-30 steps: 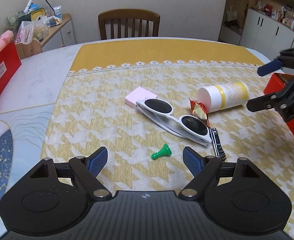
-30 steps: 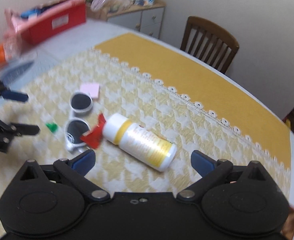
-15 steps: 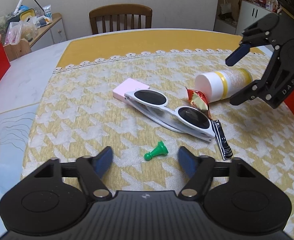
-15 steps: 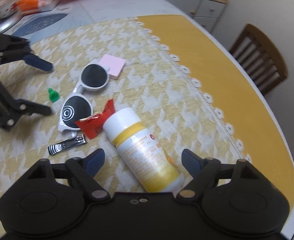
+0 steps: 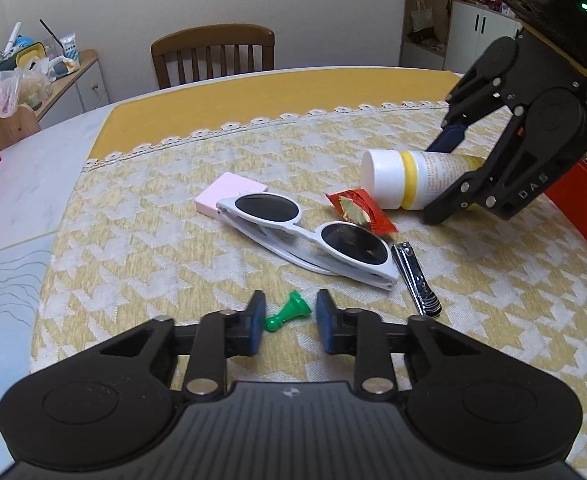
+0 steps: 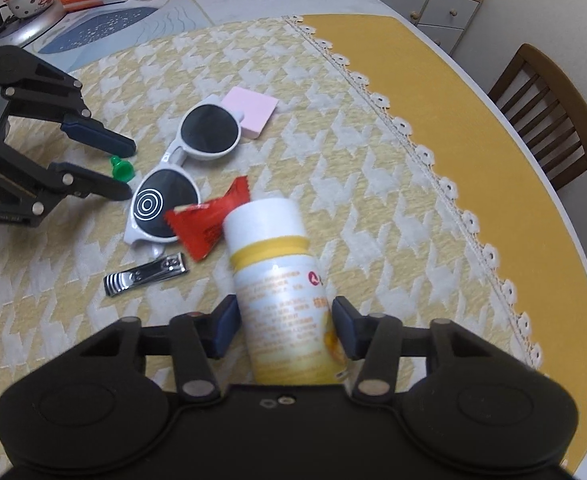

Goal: Organize rigid objects
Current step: 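Carry the green pushpin and the pill bottle with both grippers over the red tin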

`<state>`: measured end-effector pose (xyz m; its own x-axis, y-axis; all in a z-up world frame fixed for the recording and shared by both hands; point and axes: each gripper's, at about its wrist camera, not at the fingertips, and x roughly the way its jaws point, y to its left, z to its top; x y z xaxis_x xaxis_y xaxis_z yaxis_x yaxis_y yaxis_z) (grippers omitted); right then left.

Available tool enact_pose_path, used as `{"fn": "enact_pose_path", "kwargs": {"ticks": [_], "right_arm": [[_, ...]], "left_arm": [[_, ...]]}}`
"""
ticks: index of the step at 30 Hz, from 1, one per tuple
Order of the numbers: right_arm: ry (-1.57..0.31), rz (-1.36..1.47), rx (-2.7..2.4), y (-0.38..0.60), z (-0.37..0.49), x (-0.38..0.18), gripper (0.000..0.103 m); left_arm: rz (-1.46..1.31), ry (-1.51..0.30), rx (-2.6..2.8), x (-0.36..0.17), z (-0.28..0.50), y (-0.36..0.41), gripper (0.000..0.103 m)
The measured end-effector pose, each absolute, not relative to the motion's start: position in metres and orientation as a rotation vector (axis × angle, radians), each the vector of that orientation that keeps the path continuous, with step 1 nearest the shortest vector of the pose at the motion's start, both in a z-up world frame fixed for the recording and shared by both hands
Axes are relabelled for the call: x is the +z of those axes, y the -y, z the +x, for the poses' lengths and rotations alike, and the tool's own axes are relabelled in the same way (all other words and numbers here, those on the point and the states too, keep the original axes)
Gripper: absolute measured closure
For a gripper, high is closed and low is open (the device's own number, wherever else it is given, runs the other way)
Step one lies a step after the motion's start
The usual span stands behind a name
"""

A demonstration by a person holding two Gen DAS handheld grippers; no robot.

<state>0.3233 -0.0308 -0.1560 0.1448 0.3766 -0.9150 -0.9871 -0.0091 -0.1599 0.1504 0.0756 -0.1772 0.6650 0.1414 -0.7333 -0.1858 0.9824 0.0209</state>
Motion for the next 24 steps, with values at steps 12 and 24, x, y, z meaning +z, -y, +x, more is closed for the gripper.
{"fn": "enact_pose_path", "kwargs": {"ticks": [12,24], "right_arm": [[-0.884,-0.697,1.029,0.059,0.307,-0.159,0.058],[-0.915,-0.519,0.931,0.104,0.274,-0.149,0.059]], "left_arm": [[-0.093,-0.837,0.201,-0.175,0.152,-0.079,0.080],[-0.123,-0.842,0.212,-0.166,0.143,-0.068,0.080]]}}
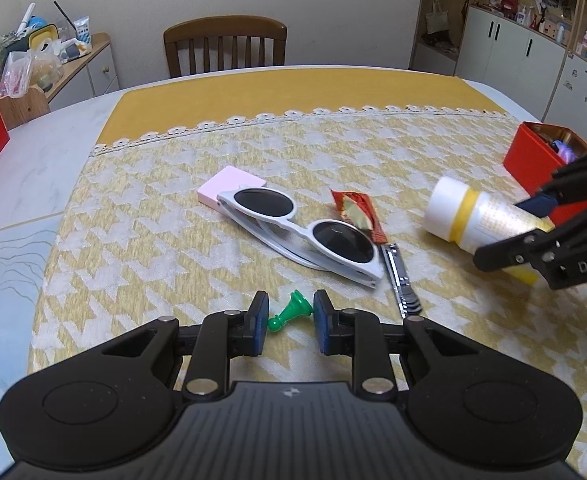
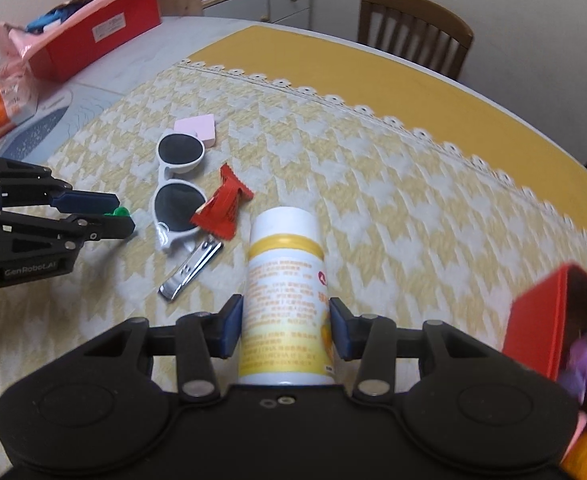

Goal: Organize rigid objects
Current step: 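Carry the green pushpin and the pill bottle with both grippers over the red tin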

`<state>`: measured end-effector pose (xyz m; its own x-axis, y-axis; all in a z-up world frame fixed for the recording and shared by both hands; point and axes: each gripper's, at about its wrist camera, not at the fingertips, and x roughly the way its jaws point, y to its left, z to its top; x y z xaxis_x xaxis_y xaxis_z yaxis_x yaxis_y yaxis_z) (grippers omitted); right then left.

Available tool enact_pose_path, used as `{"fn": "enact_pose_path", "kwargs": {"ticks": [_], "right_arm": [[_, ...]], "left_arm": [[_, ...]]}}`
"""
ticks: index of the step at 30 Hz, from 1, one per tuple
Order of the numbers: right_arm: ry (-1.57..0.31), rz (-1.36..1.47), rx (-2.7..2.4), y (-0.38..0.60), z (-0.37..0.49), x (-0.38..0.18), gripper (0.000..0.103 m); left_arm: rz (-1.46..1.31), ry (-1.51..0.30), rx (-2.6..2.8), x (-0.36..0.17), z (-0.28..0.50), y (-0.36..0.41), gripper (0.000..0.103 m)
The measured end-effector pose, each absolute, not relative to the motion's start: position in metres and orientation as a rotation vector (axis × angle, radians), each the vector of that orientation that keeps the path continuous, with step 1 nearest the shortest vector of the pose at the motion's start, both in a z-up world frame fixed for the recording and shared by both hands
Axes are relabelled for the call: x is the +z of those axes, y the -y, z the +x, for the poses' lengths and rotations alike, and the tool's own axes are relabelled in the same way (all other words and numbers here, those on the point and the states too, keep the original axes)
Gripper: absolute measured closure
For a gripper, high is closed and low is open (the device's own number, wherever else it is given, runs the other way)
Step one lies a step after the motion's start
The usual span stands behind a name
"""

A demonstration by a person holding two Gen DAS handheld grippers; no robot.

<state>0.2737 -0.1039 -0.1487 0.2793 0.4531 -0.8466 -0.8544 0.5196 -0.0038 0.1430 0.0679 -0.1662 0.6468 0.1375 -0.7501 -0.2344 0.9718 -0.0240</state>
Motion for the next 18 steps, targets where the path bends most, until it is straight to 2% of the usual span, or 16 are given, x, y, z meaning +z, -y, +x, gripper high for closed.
{"fn": "enact_pose_path", "kwargs": {"ticks": [18], "right_arm": [[-0.855,-0.367,0.863,0.180,0.252,-0.098,0.059]], "left_arm": [[-0.143,-0.777,0.117,-0.109,0.145,-0.007,0.080]]}}
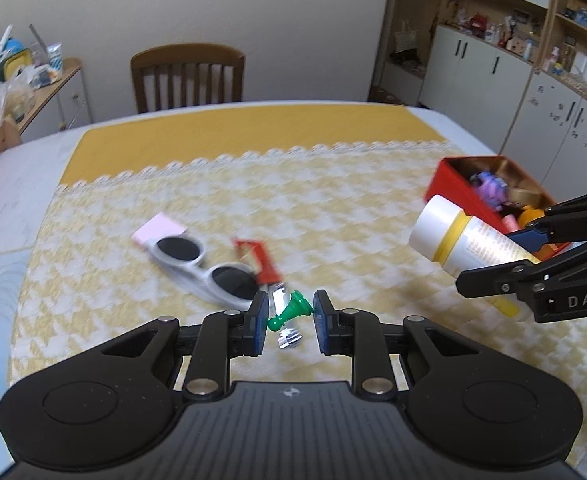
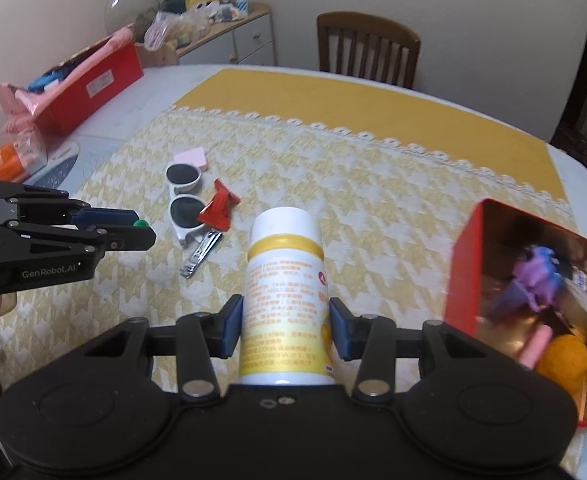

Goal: Organize rigid objects
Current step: 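Carry the green pushpin and the pill bottle with both grippers over the red tin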

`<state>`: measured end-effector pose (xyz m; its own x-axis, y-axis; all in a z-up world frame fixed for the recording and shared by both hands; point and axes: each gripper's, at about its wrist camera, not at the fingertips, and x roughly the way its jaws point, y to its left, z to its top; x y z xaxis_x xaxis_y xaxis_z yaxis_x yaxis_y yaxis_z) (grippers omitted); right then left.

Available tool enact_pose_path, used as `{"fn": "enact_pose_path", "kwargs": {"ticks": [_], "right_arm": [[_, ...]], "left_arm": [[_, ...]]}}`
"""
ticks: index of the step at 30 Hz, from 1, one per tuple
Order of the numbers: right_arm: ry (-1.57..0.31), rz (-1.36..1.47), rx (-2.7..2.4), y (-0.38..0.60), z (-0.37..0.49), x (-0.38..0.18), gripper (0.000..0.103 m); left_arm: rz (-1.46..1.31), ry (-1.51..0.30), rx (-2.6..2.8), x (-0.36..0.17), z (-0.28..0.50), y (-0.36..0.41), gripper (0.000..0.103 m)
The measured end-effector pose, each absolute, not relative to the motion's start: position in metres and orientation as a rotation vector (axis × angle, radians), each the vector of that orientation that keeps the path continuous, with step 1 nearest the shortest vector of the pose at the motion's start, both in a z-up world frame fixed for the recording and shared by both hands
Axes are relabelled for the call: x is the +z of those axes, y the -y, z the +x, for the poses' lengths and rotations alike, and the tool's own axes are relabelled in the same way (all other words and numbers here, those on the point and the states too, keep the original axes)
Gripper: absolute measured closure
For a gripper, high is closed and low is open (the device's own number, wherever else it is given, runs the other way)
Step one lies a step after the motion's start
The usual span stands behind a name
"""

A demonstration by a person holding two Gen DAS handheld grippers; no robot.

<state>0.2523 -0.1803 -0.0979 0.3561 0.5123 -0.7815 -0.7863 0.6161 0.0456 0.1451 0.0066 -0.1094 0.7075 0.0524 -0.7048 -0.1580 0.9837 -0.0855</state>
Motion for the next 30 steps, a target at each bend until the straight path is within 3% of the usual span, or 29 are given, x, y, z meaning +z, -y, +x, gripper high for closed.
{"fn": "enact_pose_path", "kwargs": {"ticks": [13,30], "right_arm": [[-0.784,-0.296,0.773,0.241,0.278,-0.068,0.059],[-0.792,-0.270,0.702,0.323,0.312,-0.077,0.059]], "left_arm": [[-0.115,-0.713,0.014,-0.075,0.190,0.055,0.080],[-0.056,-0.752,-0.076,-0.080,0.253,0.141,0.080]]}}
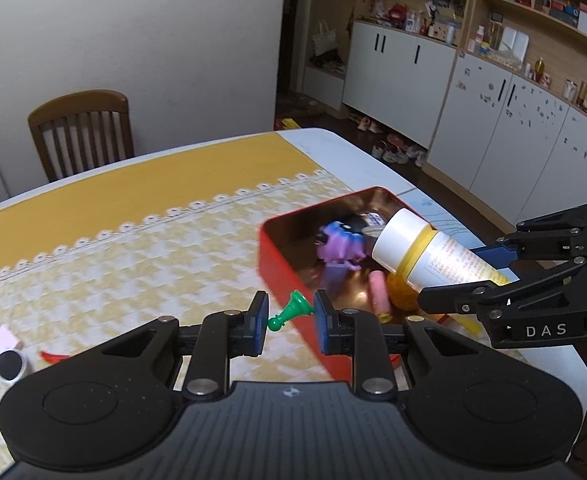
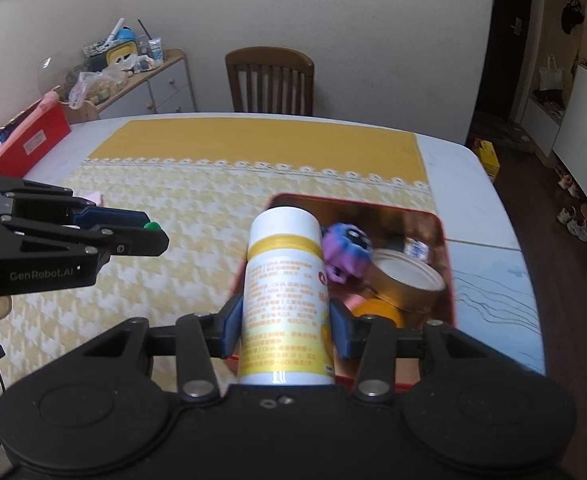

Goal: Organize rigid objects
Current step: 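Carry the green pushpin and the pill bottle with both grippers over the red tin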

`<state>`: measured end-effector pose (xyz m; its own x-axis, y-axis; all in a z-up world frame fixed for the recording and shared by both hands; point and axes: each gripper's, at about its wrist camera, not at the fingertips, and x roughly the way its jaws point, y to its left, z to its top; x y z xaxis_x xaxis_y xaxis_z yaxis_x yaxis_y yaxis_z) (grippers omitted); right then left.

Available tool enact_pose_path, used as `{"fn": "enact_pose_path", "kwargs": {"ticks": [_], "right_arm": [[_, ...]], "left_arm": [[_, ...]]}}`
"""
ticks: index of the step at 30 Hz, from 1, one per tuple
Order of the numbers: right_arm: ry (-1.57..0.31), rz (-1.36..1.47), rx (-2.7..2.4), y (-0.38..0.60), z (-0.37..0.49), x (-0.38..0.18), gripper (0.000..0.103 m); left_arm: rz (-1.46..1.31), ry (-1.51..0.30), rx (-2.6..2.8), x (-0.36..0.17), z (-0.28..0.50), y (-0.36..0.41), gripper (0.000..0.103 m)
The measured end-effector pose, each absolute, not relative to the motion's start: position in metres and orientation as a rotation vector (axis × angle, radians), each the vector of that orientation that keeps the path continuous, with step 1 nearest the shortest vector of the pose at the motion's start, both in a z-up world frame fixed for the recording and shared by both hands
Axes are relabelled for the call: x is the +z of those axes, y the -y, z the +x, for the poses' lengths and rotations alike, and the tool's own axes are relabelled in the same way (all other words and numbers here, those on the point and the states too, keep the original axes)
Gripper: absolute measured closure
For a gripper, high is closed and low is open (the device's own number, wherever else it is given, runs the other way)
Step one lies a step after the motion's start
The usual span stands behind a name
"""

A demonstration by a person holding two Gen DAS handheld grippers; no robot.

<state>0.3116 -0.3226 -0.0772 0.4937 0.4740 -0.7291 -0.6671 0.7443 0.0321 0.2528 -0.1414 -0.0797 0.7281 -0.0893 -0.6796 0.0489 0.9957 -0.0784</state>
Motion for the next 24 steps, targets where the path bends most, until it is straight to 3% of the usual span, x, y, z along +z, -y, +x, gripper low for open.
{"fn": "enact_pose_path", "kwargs": {"ticks": [24], "right_arm": [[-0.809,-0.280,0.625,0.371,0.361,-0.103,0.059]], "left_arm": [[0.012,-0.966,-0.095,-0.138,0.343,0.216,0.080]]}}
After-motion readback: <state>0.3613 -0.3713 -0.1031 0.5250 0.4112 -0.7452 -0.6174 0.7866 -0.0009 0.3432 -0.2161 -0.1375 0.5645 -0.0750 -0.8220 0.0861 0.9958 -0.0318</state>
